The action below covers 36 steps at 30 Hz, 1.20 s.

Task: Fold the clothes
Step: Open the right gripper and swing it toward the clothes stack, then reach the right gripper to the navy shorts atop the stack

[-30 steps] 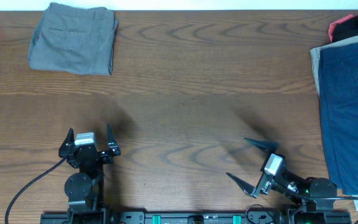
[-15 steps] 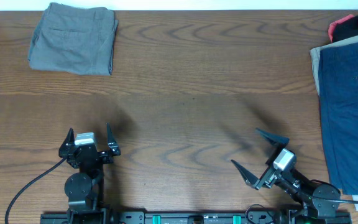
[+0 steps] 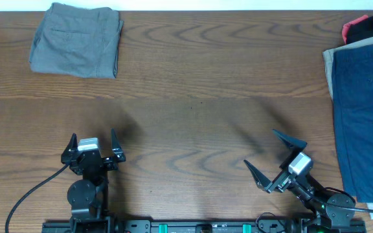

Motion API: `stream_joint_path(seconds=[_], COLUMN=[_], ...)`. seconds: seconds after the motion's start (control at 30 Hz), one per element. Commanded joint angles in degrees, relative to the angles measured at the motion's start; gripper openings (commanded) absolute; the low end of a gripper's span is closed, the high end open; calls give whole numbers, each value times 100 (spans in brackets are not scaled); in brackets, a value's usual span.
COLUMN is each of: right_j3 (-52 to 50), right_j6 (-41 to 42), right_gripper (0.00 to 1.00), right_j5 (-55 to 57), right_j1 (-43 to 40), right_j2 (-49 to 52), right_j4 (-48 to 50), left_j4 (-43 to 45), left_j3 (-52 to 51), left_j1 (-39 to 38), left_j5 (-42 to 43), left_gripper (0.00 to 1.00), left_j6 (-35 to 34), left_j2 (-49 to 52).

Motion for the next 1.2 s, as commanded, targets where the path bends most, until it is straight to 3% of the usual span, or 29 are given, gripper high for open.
stream_joint_path(seconds=[0.0,0.53,0.97,1.17], right_j3=[68,767,2756,4105], right_j6=[72,-146,-905,-1545], right_gripper=[99,99,99,99], right_j5=[120,979,1106,1263], right_j1=[122,120,122,122], right_j2=[-9,452,3506,4931], right_j4=[13,-109,-542,-1322], left_j4=[-162,-162,-162,-162], left_j3=[-138,-138,-138,-138], left_j1=[26,26,26,26], left_j5=[-153,-155,-153,-155], left_gripper=[98,98,98,98], left_j6=[-28,-28,-28,-28], left_j2=[-39,-39,-39,-39])
